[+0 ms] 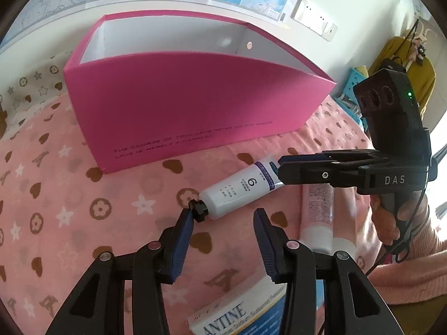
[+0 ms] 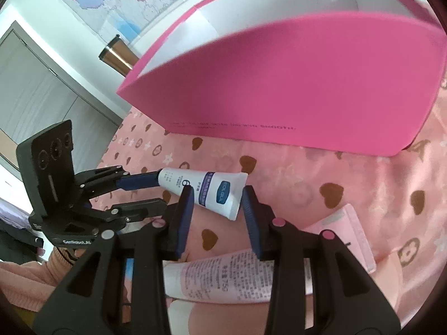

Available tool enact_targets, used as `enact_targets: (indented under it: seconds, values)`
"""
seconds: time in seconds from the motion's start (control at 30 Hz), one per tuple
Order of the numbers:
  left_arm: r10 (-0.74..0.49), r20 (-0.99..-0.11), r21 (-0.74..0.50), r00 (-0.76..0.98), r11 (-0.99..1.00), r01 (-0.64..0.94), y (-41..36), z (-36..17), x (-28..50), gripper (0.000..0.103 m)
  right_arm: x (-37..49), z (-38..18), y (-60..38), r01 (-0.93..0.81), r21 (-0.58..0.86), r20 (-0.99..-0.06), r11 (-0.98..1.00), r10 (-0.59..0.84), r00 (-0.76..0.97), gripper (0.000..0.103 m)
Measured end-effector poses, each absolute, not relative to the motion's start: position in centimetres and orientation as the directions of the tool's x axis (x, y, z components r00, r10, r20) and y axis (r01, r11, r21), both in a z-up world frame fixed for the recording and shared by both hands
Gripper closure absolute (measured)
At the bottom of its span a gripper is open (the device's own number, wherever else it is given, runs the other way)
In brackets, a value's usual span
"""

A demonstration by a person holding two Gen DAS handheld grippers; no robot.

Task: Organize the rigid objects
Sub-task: 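Lift the white tube with the right gripper and carry it over the pink box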

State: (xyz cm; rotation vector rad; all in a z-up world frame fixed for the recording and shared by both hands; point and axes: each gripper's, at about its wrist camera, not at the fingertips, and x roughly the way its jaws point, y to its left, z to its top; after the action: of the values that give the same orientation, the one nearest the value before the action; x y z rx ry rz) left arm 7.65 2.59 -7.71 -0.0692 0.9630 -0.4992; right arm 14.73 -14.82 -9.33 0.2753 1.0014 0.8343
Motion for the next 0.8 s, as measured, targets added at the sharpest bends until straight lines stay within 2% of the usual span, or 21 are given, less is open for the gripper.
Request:
enact_targets:
  seconds: [0.8]
  values:
    - [-0.482,-0.653,-0.213,0.585,0.857,0.469,-2.4,1.1,7.9,0.059,12.9,-1.9,-20.9,-0.523,0.483,-0.53,0.702,0.71,0.463,0.064]
